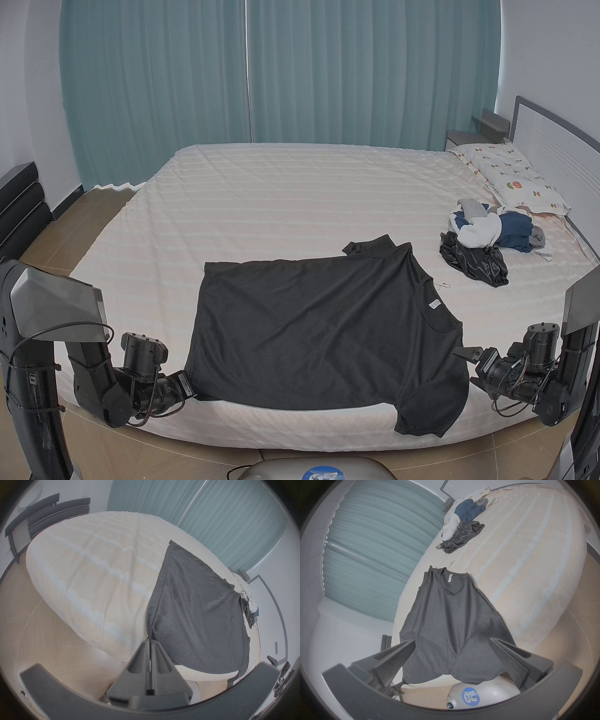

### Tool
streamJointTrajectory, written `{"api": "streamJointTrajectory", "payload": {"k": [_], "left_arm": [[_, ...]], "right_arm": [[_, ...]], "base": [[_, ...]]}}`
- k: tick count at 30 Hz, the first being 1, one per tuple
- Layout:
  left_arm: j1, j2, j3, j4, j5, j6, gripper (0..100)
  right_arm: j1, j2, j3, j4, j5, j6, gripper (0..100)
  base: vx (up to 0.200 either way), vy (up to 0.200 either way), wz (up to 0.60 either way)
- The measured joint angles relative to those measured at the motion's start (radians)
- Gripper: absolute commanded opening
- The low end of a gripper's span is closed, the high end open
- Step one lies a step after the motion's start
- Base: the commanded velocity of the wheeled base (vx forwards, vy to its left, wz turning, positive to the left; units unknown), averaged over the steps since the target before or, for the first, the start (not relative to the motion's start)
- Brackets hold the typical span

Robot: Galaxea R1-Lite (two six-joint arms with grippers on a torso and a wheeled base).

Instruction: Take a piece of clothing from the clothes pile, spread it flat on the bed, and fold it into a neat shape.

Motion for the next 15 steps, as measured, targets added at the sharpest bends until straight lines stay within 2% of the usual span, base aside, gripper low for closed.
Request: {"api": "streamJointTrajectory", "payload": {"k": [4, 9, 15], "left_arm": [[0.001, -0.016, 0.019, 0.0, -0.003, -0.001, 0], [0.007, -0.029, 0.037, 0.005, -0.003, 0.0, 0], [0.021, -0.038, 0.073, 0.006, -0.002, 0.013, 0]], "right_arm": [[-0.009, 0.003, 0.019, 0.0, 0.0, -0.056, 100], [-0.025, 0.028, 0.034, -0.001, 0.002, -0.177, 100], [-0.034, 0.098, 0.016, 0.0, 0.003, -0.247, 100]], "base": [[0.0, 0.0, 0.0], [0.0, 0.0, 0.0], [0.0, 0.0, 0.0]]}}
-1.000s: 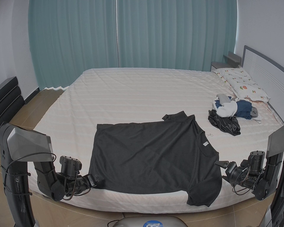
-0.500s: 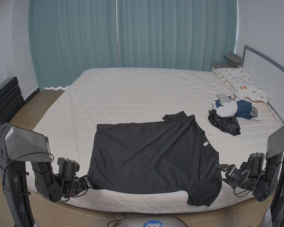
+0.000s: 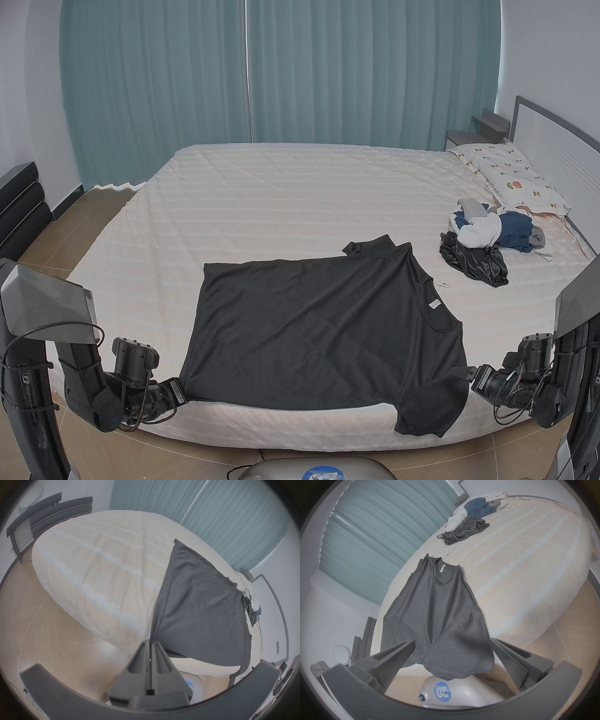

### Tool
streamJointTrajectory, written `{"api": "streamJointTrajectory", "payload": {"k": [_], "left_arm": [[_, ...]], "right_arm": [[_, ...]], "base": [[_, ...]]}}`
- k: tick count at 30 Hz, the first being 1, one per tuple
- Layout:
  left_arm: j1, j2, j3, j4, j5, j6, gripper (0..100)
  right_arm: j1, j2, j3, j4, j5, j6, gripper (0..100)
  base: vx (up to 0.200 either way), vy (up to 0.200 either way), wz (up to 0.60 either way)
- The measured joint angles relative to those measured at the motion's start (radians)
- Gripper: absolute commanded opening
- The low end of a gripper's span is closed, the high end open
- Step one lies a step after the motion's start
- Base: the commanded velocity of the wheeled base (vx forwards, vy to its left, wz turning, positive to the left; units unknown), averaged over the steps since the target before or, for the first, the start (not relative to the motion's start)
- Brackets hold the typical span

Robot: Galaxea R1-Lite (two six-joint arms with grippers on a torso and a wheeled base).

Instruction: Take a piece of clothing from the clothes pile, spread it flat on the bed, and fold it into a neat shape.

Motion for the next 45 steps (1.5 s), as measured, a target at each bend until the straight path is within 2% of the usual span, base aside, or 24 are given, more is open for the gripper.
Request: {"api": "streamJointTrajectory", "payload": {"k": [5, 21, 22, 36, 45], "left_arm": [[0.006, -0.002, 0.021, 0.003, 0.007, 0.022, 0], [0.031, 0.004, 0.018, -0.007, 0.002, 0.019, 0], [0.032, 0.003, 0.018, -0.007, 0.002, 0.018, 0], [0.034, -0.009, 0.003, -0.007, -0.003, 0.004, 0], [0.028, -0.024, -0.102, 0.025, -0.003, -0.044, 0]], "right_arm": [[-0.002, 0.042, -0.029, 0.0, 0.001, -0.037, 100], [-0.031, 0.129, -0.138, 0.0, 0.003, -0.041, 100], [-0.031, 0.131, -0.142, 0.0, 0.003, -0.041, 0], [-0.064, 0.155, -0.232, 0.001, 0.016, -0.041, 0], [-0.086, 0.126, -0.316, 0.004, 0.078, -0.041, 0]], "base": [[0.0, 0.0, 0.0], [0.0, 0.0, 0.0], [0.0, 0.0, 0.0], [0.0, 0.0, 0.0], [0.0, 0.0, 0.0]]}}
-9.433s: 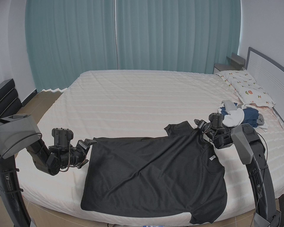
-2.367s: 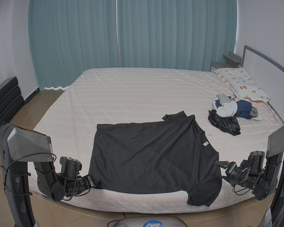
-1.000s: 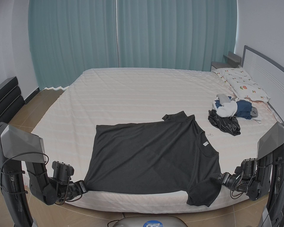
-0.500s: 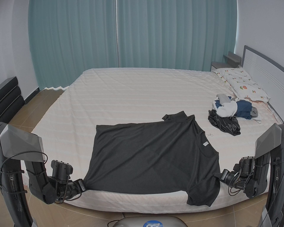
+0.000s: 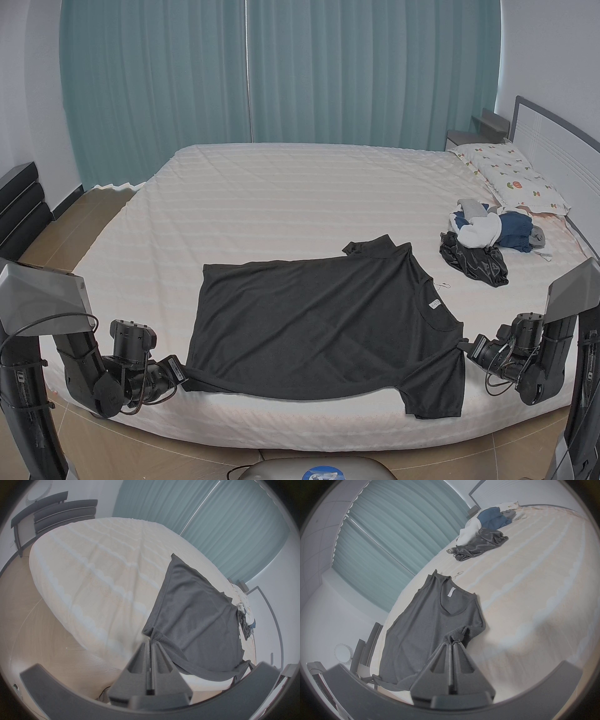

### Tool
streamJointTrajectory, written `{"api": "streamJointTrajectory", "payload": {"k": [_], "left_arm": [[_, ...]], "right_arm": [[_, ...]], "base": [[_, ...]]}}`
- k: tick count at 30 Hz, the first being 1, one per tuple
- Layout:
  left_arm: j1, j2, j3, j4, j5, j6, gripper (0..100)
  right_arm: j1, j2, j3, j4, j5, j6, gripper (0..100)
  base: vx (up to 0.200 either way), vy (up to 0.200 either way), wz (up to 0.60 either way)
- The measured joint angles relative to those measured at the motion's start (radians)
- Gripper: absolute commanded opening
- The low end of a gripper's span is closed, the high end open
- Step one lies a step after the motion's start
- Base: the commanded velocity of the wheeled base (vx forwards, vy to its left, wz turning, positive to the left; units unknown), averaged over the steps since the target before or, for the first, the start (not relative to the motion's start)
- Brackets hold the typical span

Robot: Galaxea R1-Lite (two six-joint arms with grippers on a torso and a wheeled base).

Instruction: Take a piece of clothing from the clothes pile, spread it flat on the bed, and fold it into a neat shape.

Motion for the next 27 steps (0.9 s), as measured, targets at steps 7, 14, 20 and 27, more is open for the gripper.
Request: {"api": "streamJointTrajectory", "payload": {"k": [7, 14, 20, 27], "left_arm": [[0.001, 0.025, -0.036, 0.011, -0.008, -0.063, 0], [0.002, 0.045, -0.047, 0.003, -0.012, -0.078, 0], [0.002, 0.05, -0.044, 0.001, -0.014, -0.08, 0], [0.003, 0.05, -0.038, 0.0, -0.027, -0.08, 0]], "right_arm": [[0.0, 0.044, -0.046, -0.003, 0.037, 0.001, 100], [-0.05, 0.037, -0.023, -0.004, 0.096, -0.003, 100], [-0.092, -0.002, 0.096, -0.005, 0.242, -0.113, 100], [-0.096, -0.003, 0.185, -0.005, 0.29, -0.22, 100]], "base": [[0.0, 0.0, 0.0], [0.0, 0.0, 0.0], [0.0, 0.0, 0.0], [0.0, 0.0, 0.0]]}}
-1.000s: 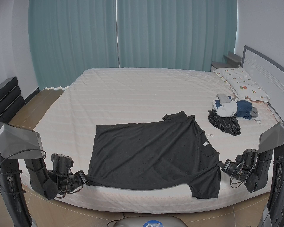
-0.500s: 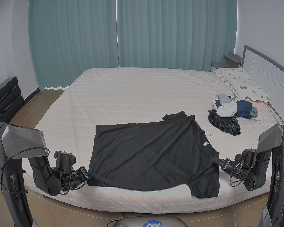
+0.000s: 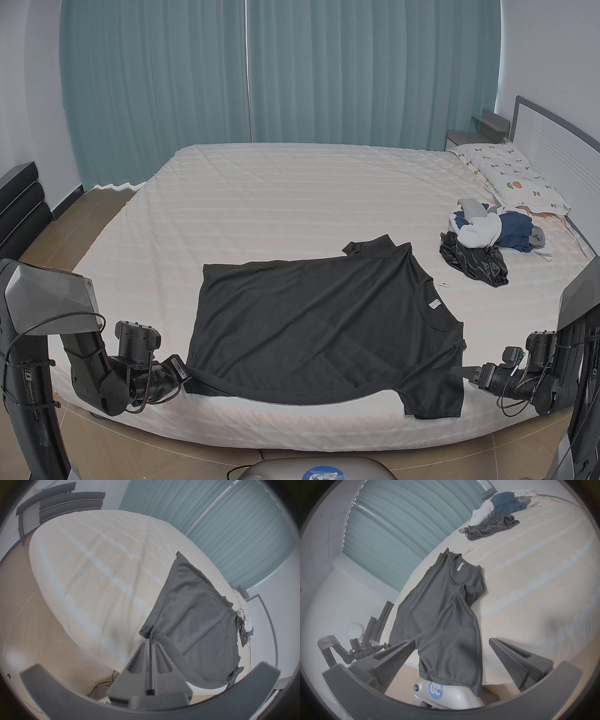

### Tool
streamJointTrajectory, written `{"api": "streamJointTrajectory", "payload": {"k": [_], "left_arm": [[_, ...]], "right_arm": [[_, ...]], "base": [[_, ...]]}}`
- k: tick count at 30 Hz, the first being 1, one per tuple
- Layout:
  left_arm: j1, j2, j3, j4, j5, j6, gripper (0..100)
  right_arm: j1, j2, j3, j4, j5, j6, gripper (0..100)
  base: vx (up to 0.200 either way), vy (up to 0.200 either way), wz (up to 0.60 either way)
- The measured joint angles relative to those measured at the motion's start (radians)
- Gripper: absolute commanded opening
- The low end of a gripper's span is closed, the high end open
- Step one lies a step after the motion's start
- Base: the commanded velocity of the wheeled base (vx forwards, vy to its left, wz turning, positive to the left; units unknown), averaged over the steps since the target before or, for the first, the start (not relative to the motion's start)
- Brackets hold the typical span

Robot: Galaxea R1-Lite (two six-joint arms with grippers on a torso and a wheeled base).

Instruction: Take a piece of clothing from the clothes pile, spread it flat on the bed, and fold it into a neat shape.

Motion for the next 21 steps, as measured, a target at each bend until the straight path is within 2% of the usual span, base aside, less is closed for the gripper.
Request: {"api": "streamJointTrajectory", "payload": {"k": [9, 21], "left_arm": [[0.001, 0.0, 0.001, 0.0, 0.0, 0.0, 0], [0.0, 0.0, 0.001, 0.0, 0.0, 0.0, 0]], "right_arm": [[0.039, 0.041, -0.001, 0.0, -0.003, -0.012, 100], [0.048, 0.075, -0.011, 0.0, -0.014, -0.076, 100]], "base": [[0.0, 0.0, 0.0], [0.0, 0.0, 0.0]]}}
